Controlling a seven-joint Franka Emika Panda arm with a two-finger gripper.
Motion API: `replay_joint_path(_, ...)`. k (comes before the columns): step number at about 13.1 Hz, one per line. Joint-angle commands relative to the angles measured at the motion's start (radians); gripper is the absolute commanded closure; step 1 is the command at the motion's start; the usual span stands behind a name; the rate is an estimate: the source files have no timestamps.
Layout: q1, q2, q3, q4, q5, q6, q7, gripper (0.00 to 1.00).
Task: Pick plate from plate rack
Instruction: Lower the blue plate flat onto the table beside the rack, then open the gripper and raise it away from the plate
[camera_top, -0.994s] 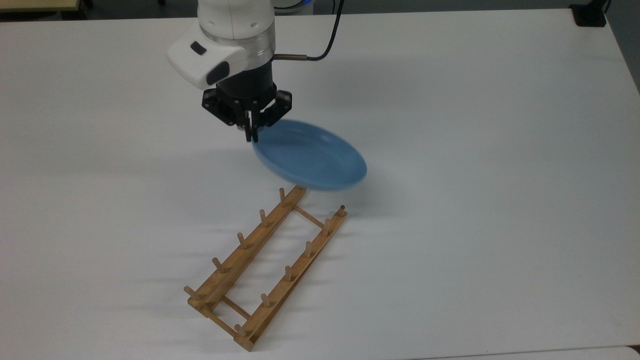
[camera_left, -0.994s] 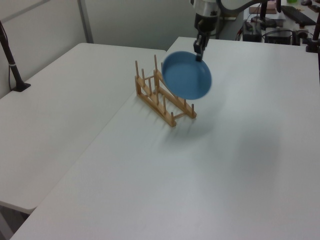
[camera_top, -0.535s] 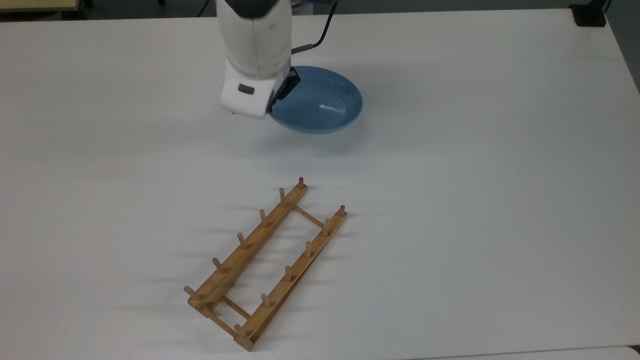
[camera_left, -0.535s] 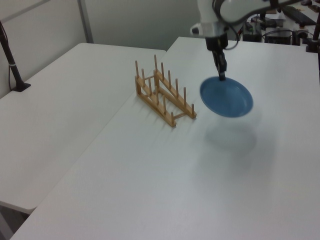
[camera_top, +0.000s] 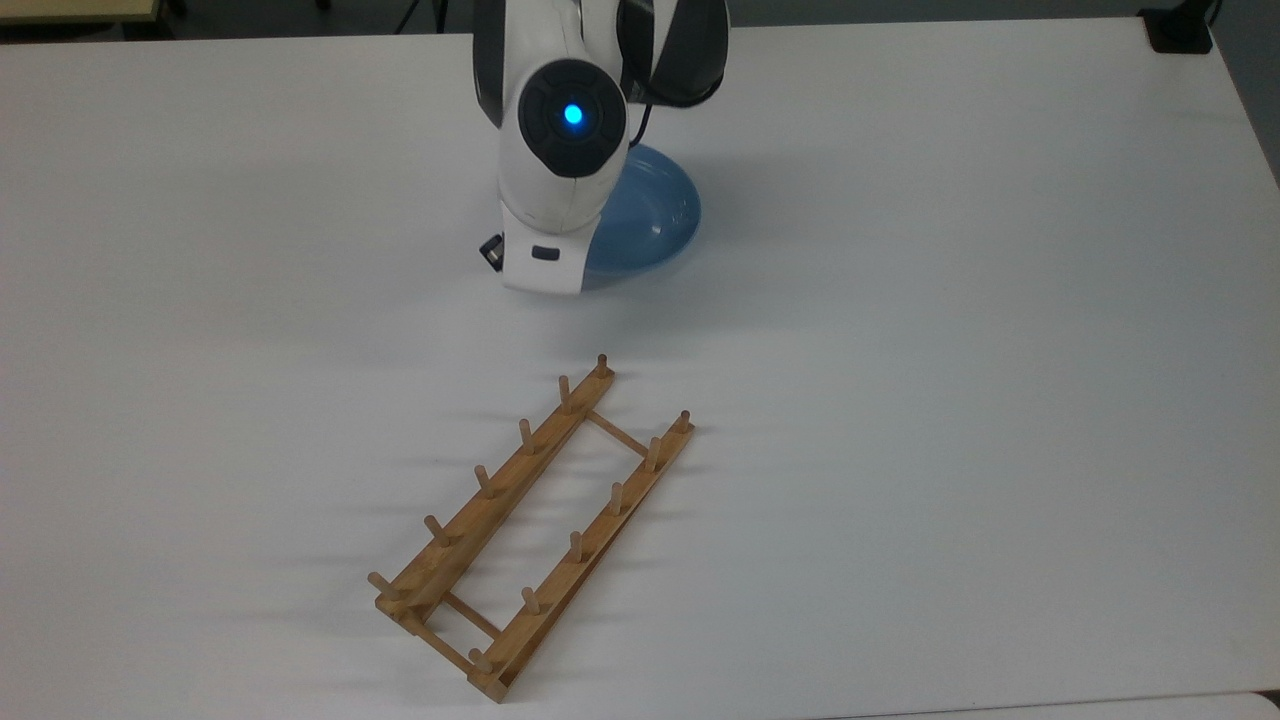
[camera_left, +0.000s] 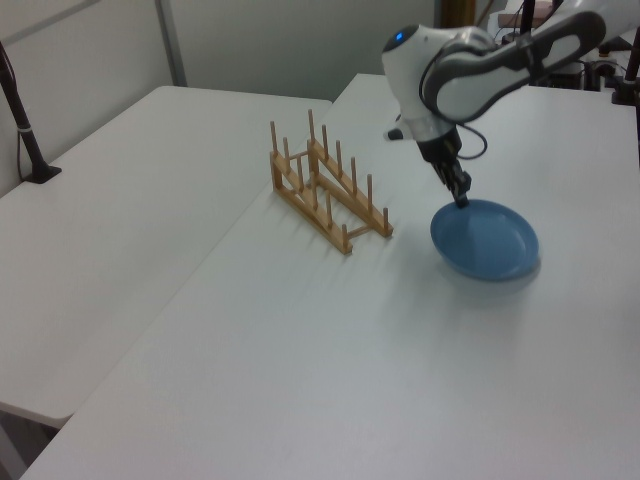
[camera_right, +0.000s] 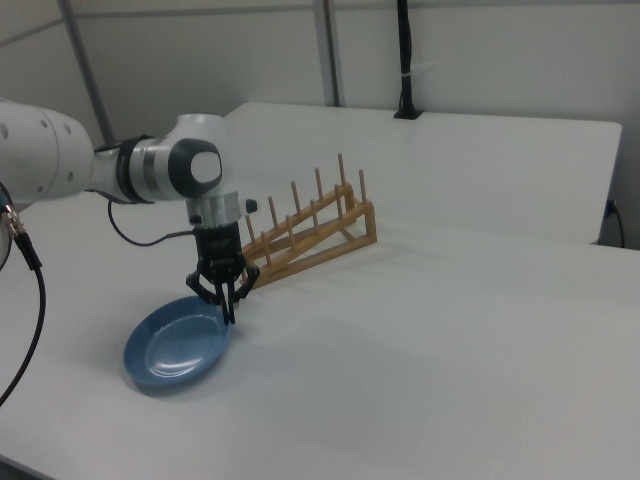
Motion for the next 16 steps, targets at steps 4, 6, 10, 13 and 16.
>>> replay_joint_path(4,0.01,-0.008,-0.007,-0.064,-0.024,0.054,-0.108,0.64)
replay_joint_path(6,0.01,-0.016,-0.009,-0.044,-0.023,0.043,-0.033,0.22)
replay_joint_path(10,0.008,-0.08,-0.01,0.022,-0.016,0.006,0.191,0.0)
replay_joint_path(13,0.006,-0.186,-0.018,0.03,-0.016,0.006,0.479,0.0)
replay_joint_path(16,-0.001,-0.27,-0.018,0.029,0.017,-0.023,0.7,0.0)
